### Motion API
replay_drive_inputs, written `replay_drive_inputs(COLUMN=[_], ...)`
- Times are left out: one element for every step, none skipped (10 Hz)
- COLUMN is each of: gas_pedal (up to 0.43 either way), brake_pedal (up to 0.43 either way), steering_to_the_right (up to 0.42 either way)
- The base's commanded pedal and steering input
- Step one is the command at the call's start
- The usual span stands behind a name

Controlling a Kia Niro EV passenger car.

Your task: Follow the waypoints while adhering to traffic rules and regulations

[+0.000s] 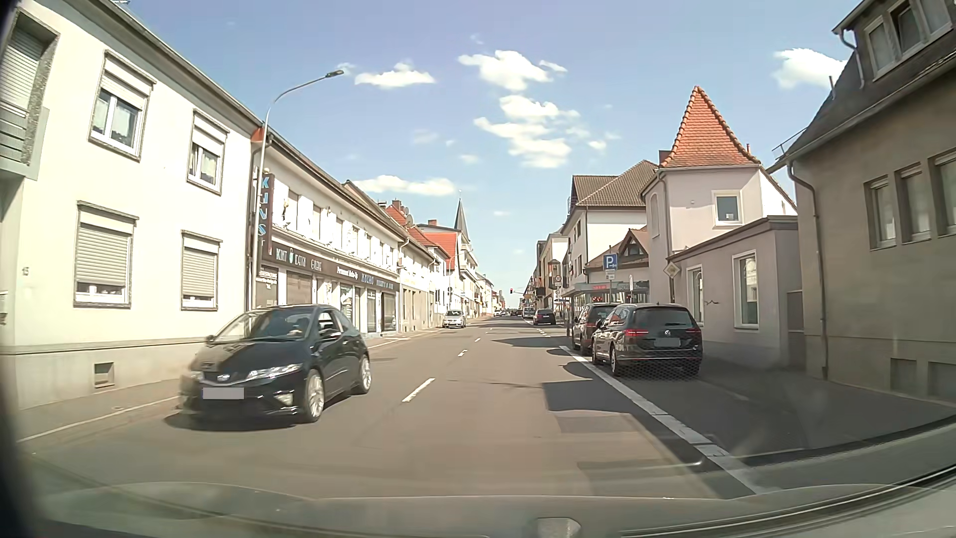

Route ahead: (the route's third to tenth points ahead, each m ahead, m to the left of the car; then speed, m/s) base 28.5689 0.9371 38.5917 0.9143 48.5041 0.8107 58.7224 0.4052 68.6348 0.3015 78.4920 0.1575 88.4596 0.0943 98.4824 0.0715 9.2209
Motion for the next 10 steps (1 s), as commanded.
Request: replay_drive_inputs(gas_pedal=[0.067,0.067,0.067,0.067,0.067,0.067,0.067,0.067,0.067,0.067], brake_pedal=[0.03,0.03,0.03,0.03,0.03,0.03,0.03,0.03,0.03,0.03], steering_to_the_right=[0.001,0.001,0.0,-0.002,-0.002,-0.001,-0.001,-0.001,0.004,0.009])
